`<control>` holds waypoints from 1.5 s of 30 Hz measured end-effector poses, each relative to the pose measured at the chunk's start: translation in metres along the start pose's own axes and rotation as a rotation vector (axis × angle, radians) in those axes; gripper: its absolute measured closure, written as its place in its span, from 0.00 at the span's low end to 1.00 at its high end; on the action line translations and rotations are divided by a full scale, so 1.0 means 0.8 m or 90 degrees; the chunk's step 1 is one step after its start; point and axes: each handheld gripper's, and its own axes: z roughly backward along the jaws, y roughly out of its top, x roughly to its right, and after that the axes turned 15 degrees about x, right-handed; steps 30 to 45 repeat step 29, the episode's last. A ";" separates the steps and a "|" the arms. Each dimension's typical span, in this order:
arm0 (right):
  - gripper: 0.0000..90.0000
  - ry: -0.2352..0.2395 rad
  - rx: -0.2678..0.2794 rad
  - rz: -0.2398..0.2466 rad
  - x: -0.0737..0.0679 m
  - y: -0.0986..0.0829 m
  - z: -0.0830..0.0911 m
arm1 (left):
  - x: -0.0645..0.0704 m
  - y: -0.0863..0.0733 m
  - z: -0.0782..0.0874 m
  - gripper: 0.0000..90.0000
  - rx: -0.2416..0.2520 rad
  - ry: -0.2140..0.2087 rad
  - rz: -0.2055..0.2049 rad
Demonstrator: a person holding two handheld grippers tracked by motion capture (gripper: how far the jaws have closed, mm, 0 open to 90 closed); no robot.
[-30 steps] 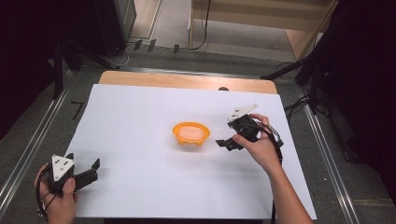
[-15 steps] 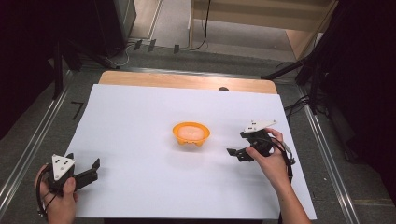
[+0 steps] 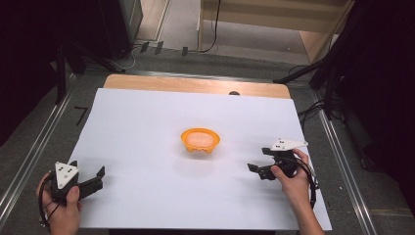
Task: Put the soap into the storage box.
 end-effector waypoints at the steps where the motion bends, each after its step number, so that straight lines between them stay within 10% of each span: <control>1: 0.14 0.000 0.006 -0.006 0.002 -0.005 0.003 | 0.000 0.000 0.000 0.15 0.000 0.000 0.000; 25: 0.14 -0.123 0.093 -0.080 0.021 -0.088 0.105 | 0.002 0.001 -0.007 0.13 -0.037 0.002 -0.009; 45: 0.13 -0.142 0.086 -0.067 0.018 -0.093 0.109 | 0.002 0.001 -0.008 0.13 -0.042 -0.004 -0.007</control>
